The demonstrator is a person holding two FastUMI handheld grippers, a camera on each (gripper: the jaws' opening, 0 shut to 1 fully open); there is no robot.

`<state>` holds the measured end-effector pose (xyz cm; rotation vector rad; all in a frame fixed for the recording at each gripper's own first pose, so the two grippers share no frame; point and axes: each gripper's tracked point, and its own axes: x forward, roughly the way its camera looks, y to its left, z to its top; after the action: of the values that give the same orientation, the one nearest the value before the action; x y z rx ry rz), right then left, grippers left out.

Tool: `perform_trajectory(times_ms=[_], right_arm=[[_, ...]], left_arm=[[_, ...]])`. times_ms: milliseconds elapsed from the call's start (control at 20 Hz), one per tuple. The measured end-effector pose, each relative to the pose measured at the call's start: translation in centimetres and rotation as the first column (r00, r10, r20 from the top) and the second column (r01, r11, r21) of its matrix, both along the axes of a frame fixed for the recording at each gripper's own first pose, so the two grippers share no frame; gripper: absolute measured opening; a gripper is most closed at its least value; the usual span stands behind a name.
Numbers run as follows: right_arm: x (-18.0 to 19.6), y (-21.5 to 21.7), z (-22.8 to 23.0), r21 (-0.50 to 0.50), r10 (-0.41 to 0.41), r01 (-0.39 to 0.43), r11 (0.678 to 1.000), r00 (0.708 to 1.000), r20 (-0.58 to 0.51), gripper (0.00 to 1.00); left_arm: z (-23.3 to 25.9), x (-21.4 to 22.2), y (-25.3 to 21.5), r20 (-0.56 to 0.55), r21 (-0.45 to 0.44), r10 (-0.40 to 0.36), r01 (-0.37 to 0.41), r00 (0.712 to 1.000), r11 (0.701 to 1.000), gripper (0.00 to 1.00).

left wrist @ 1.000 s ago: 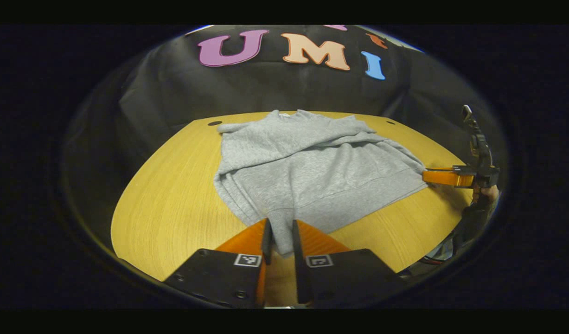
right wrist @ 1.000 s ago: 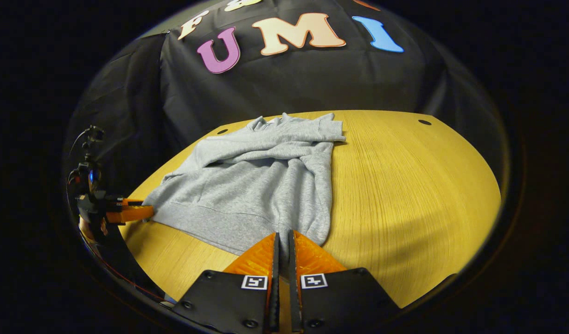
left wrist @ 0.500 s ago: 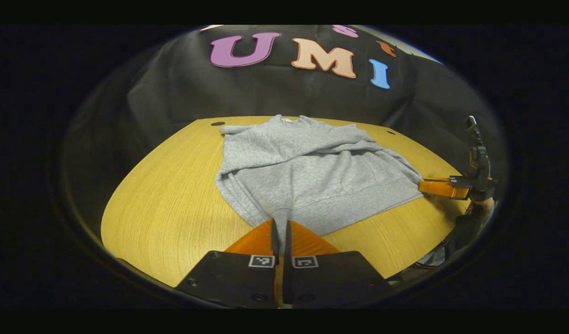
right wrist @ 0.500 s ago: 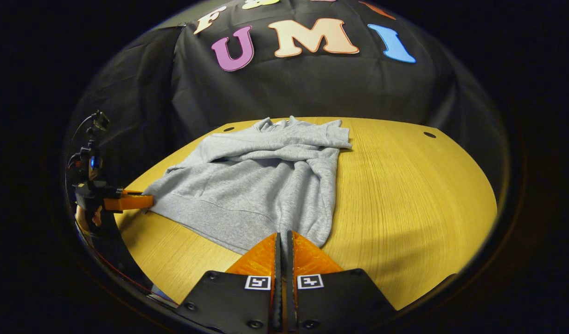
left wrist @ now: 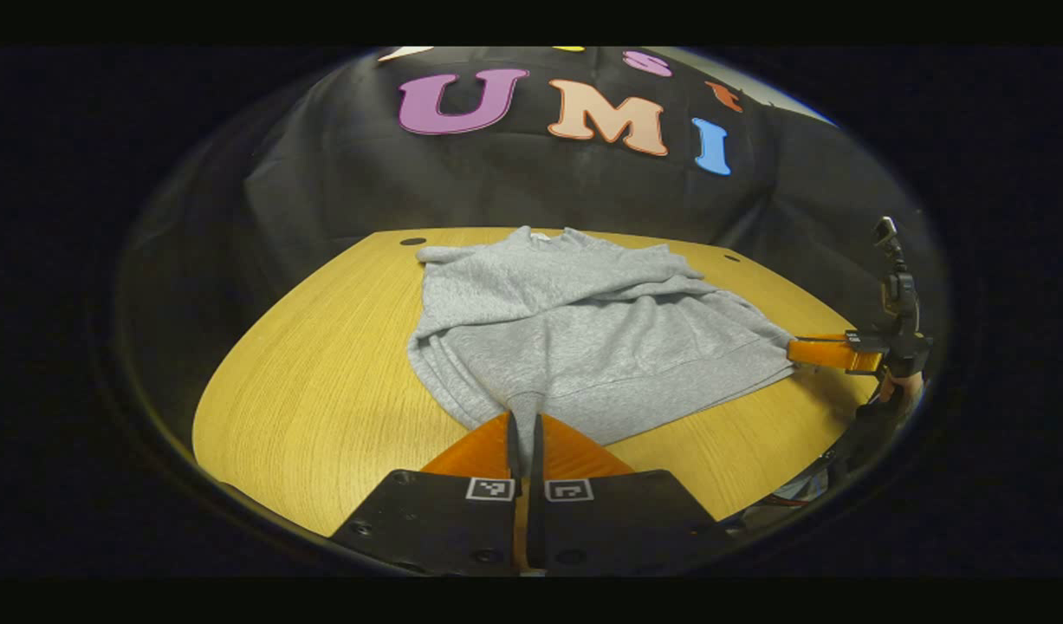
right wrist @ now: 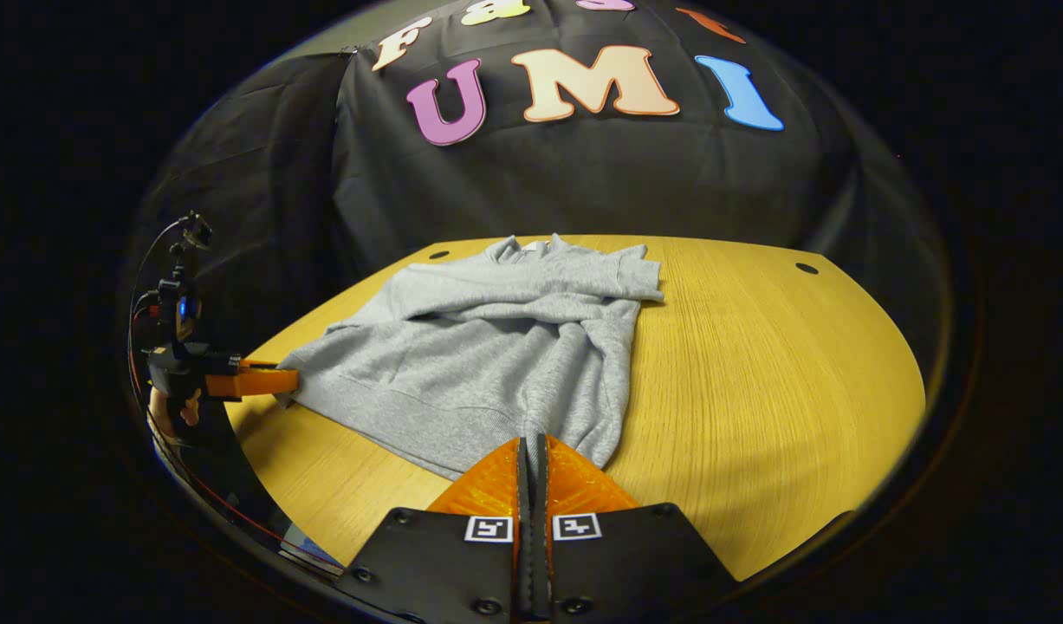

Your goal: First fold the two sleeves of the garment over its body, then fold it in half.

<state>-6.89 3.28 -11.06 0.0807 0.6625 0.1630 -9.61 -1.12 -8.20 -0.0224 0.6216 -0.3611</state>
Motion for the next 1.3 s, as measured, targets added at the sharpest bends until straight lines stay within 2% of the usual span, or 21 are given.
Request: perform_trajectory(times_ms=[150, 350, 500, 700, 850, 1100, 1300], right_arm=[[1.1, 0.3, 1.7, 0.012, 0.003, -0.003, 1.0, 0.999, 0.034, 0.02], [3.1, 0.6, 4.1, -0.019, 0.026, -0.024, 1.0, 0.997, 0.079, 0.02], [5.3, 0.6, 5.9, -0.042, 0.031, -0.026, 0.999, 0.993, 0.116, 0.02], [9.1, 1.4, 8.0, -0.043, 0.035, -0.028, 0.999, 0.983, 0.178, 0.02], [12.2, 1.0, 8.5, -0.047, 0.027, -0.018, 0.999, 0.981, 0.193, 0.02], [17.6, 0.2, 7.9, -0.009, 0.009, -0.008, 1.0, 0.987, 0.16, 0.02], [20.9, -0.9, 4.9, -0.015, -0.013, 0.015, 1.0, 0.996, 0.093, 0.02]], left_arm=[[2.4, 0.9, -0.4, 0.051, -0.024, -0.011, 0.013, 0.999, 1.0, 0.0], [5.7, 2.9, -1.1, 0.13, -0.05, -0.038, 0.044, 0.991, 0.998, 0.0], [7.9, 5.0, -1.9, 0.177, -0.106, -0.039, 0.059, 0.983, 0.993, 0.0], [10.3, 9.0, -2.5, 0.222, -0.182, -0.006, 0.048, 0.975, 0.982, 0.0], [12.1, 12.6, -3.0, 0.228, -0.268, 0.042, 0.021, 0.973, 0.963, 0.0], [11.9, 18.2, -3.5, 0.215, -0.262, 0.071, -0.012, 0.974, 0.965, 0.0], [9.1, 22.0, -4.0, 0.168, -0.228, 0.102, -0.062, 0.98, 0.972, 0.0]])
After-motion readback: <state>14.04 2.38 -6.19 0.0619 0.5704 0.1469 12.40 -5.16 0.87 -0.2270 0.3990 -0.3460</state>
